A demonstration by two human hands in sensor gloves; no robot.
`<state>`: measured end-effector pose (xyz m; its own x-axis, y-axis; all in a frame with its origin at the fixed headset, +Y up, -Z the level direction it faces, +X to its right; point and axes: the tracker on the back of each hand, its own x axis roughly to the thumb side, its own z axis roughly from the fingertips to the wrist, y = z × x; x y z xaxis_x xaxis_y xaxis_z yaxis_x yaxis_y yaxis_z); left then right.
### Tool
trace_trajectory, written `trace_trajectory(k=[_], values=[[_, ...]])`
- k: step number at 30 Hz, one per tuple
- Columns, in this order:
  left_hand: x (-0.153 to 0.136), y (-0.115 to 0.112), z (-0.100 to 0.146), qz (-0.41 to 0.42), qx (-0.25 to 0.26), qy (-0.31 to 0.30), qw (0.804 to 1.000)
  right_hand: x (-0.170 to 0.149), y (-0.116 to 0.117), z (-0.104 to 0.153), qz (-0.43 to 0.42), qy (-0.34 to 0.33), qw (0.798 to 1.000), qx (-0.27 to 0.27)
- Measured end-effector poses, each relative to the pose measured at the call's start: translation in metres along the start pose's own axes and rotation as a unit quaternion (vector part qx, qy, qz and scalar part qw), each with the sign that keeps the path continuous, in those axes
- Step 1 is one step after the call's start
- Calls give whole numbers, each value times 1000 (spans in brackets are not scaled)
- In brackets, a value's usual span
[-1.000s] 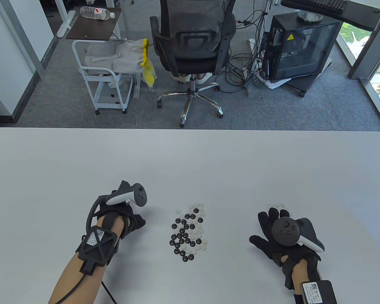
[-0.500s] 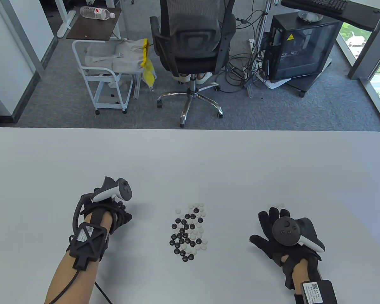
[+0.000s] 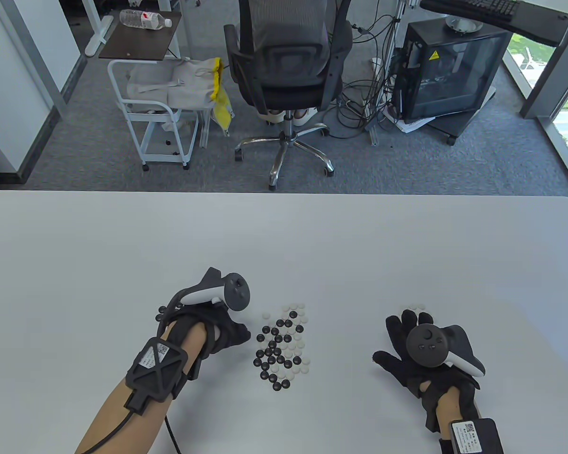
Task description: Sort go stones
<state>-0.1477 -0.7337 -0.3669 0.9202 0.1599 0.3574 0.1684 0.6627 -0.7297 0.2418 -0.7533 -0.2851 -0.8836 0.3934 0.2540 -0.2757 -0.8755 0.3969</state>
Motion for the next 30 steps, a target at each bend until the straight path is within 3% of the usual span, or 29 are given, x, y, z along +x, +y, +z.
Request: trace_trajectory(k=[8, 15, 18, 23, 30], values=[[17, -7, -32, 8, -12, -14, 1000, 0, 0, 0, -1, -1, 1000, -2], [8, -11, -42, 23, -15, -2, 1000, 0, -1, 1, -1, -3, 1000, -3], [-7, -7, -36, 20, -7, 30, 999, 0, -1, 1, -1, -3, 1000, -3], [-58, 1, -27, 76, -2, 110, 991, 0, -1, 1, -1, -3, 1000, -3], [-104, 4, -18, 153, 5, 161, 975, 0, 0, 1, 0, -1, 1000, 1]])
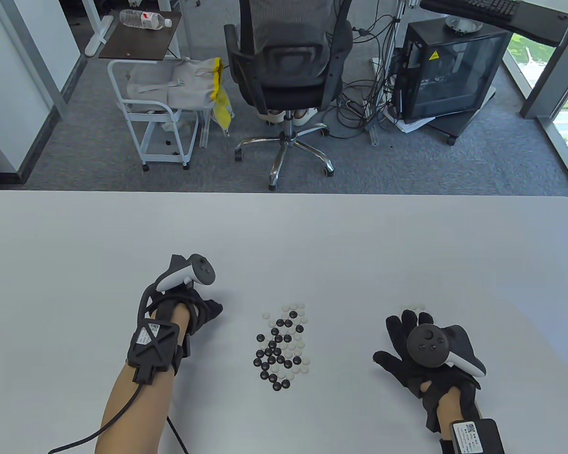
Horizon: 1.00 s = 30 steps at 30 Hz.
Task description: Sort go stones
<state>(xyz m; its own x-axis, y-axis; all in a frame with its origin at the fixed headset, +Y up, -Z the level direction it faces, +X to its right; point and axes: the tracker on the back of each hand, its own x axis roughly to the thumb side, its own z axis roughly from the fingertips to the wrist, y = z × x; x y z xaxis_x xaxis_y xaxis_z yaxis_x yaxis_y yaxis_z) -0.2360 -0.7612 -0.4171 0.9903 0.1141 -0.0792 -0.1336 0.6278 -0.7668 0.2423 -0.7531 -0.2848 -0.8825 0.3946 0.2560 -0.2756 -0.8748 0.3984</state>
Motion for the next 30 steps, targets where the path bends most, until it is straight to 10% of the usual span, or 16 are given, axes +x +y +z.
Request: trace_trajectory(k=[19, 30], values=[[-12, 8, 15, -10, 3, 34, 999, 0, -1, 1, -1, -1, 1000, -4], [66, -9, 43, -93, -2, -129, 987, 2, -1, 1, 0, -1, 1000, -3]])
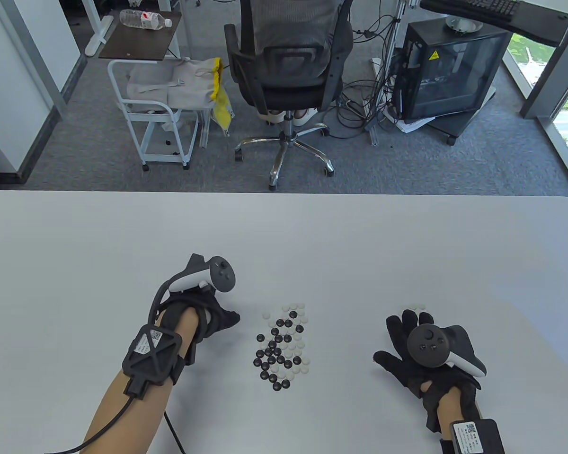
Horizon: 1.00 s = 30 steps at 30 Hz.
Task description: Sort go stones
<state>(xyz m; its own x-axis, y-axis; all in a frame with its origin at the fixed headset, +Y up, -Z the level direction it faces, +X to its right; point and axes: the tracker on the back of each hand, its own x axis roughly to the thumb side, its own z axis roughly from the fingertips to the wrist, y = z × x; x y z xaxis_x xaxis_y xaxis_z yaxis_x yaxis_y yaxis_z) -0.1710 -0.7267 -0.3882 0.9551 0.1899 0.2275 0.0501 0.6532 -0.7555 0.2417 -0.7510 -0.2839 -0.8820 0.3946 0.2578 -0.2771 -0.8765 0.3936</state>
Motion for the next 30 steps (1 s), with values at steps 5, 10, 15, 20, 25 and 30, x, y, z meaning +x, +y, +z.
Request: trace_trajectory(k=[5, 10, 15, 20, 25, 30], values=[[31, -13, -14, -35, -20, -37, 998, 0, 0, 0, 0, -1, 1000, 0], [45, -29, -26, -67, -37, -46, 996, 0, -1, 1, -1, -1, 1000, -1], [39, -35, -32, -64, -41, -34, 997, 0, 0, 1, 0, -1, 1000, -1], [8, -25, -26, -56, -29, 30, 998, 0, 0, 1, 0, -1, 1000, -1], [-33, -19, -18, -18, -23, 85, 996, 1, 0, 1, 1, -1, 1000, -1], [-54, -18, -10, -14, -18, 124, 992, 0, 0, 0, 1, 0, 1000, 1]])
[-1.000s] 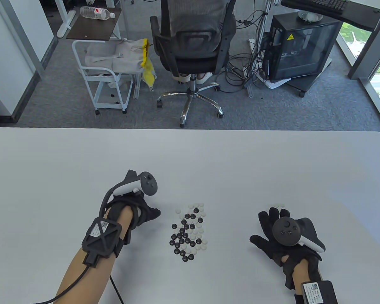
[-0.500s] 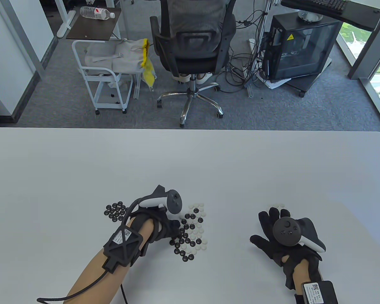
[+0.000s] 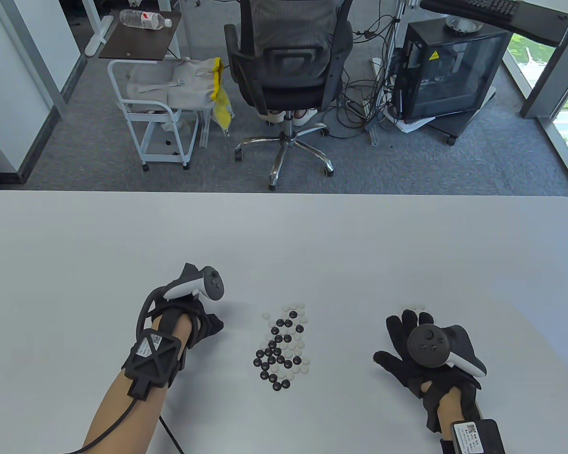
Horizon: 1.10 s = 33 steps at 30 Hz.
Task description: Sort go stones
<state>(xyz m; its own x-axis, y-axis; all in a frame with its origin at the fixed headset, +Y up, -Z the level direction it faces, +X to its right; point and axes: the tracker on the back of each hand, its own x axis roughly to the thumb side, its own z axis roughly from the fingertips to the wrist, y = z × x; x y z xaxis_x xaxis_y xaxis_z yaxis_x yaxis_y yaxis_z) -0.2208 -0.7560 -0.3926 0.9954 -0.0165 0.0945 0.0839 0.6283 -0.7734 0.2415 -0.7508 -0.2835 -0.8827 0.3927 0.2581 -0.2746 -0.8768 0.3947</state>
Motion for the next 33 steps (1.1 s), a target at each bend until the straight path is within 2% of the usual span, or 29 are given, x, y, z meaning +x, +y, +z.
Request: trace_trajectory(k=[10, 14, 18, 21, 25, 29, 33], values=[[-22, -3, 2, 3, 4, 36, 999, 1, 0, -1, 1, 2, 1000, 3], [-25, 1, 11, 12, 13, 28, 999, 1, 1, -1, 1, 3, 1000, 4], [-26, 10, 41, 23, 62, 4, 998, 1, 1, -2, 1, 3, 1000, 6], [-25, 14, 70, -10, 99, 18, 995, 1, 1, -2, 0, 4, 1000, 7], [-23, 14, 105, -21, 167, 4, 986, 1, 0, -3, 2, 2, 1000, 7], [-21, 5, 125, -8, 227, -53, 972, 2, 0, -3, 3, -1, 1000, 6], [-17, -11, 139, -12, 319, -77, 945, 4, 1, -4, 5, -3, 1000, 9]])
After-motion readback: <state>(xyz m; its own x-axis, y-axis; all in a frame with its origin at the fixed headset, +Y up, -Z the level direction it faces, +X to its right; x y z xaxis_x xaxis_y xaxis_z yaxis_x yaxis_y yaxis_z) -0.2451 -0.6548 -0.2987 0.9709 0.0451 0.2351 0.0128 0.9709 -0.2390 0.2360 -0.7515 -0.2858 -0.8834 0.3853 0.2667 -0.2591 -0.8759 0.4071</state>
